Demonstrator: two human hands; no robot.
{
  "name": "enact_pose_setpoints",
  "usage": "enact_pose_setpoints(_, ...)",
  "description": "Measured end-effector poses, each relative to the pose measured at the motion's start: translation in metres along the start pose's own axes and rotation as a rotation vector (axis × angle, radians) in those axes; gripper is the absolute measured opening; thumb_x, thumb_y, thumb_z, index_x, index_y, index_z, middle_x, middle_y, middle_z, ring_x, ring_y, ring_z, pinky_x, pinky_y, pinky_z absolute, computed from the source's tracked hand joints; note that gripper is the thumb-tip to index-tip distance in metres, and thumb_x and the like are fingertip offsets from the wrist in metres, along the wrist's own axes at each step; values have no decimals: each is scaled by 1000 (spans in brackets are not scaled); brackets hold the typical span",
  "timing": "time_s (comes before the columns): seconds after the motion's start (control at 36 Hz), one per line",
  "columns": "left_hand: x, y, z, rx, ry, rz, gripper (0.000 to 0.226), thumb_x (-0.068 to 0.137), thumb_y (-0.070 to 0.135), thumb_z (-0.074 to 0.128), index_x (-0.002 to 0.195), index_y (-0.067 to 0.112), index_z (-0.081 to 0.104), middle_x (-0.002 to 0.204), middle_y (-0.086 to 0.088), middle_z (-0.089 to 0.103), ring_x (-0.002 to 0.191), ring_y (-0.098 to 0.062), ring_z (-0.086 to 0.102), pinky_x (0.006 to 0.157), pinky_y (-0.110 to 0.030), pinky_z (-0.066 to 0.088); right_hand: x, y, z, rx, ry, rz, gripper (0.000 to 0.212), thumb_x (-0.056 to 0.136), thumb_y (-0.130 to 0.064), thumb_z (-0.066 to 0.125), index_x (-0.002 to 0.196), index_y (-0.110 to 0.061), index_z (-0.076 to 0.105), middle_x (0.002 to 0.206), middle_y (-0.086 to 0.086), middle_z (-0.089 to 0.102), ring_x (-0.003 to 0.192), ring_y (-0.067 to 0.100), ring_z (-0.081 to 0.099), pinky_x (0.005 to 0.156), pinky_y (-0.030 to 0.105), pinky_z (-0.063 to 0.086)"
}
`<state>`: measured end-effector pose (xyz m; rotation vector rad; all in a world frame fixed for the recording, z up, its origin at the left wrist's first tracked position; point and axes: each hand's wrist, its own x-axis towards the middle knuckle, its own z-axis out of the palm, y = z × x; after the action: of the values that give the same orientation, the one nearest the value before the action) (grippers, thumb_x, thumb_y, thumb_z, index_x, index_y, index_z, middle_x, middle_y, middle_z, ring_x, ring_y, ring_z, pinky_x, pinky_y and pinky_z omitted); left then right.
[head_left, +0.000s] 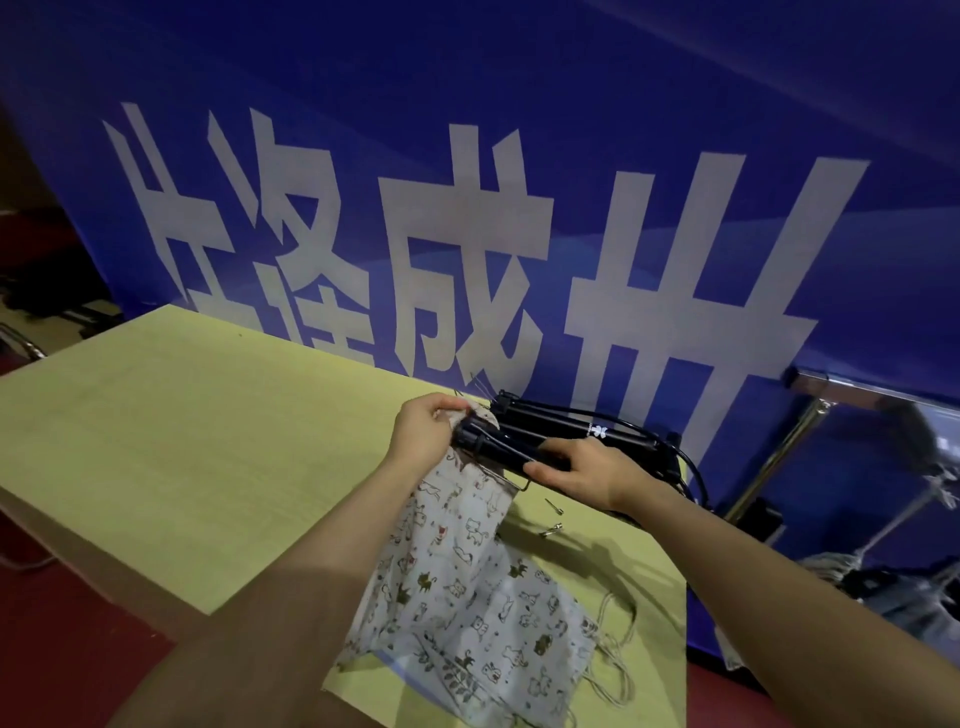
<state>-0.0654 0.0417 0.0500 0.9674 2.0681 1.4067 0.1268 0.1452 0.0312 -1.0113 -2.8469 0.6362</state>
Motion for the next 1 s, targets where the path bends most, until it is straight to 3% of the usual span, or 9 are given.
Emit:
enact_pose_setpoints(0.11,-4,-1,2,167,-155,106,51,84,-15,40,122,10,62,129,-5,58,119,-24,53,99,-30,45,4,0,1,-101,-18,-3,57,85,-71,37,117,-29,58,91,-1,68,81,15,62,69,31,49)
enact_pose_setpoints(0.19,-5,-8,7,343,-296,208,68,79,-18,41,137,15,49,142,-1,45,133,-23,38,115,-29,27,7,-4,0,-194,0,-12,56,86,-70,38,109,-25,60,84,-1,67,75,16,61,62,28,44)
enact_pose_setpoints(0.31,-12,-6,12,494,-394,270,71,85,-12,39,147,21,32,150,5,31,128,-21,29,108,-23,20,14,-11,-6,-373,-14,-42,61,83,-72,41,101,-18,62,81,-2,65,72,17,60,62,30,47)
enact_pose_setpoints(0.47,-20,10,19,499,-496,332,79,81,-13,44,149,23,26,152,6,25,132,-19,24,114,-31,21,19,-27,-19,-633,-53,-198,65,83,-72,43,92,-10,61,80,2,64,68,18,57,61,30,44)
enact_pose_setpoints(0.58,-16,5,26,759,-459,324,82,79,22,64,147,27,20,146,2,27,125,-27,29,106,-44,34,22,-38,-27,-736,-30,-278,66,80,-71,49,97,-9,60,88,3,66,71,20,57,59,30,40)
enact_pose_setpoints(0.75,-19,1,30,899,-487,342,76,77,42,64,140,22,29,130,-6,35,121,-27,32,99,-37,31,23,-43,-30,-795,4,-373,58,82,-66,54,103,-12,59,91,3,67,79,23,63,59,30,38)
enact_pose_setpoints(0.89,-23,-1,31,969,-463,399,73,78,42,61,138,14,30,127,-8,35,121,-26,32,99,-35,28,21,-45,-31,-791,4,-381,56,82,-64,55,101,-11,59,89,2,66,78,21,62,58,29,38)
enact_pose_setpoints(1.0,-23,-5,35,1033,-355,439,56,88,42,54,130,11,36,128,-9,39,118,-27,37,96,-35,30,20,-43,-30,-761,9,-382,47,84,-54,58,106,-13,57,95,1,66,82,21,62,61,29,42)
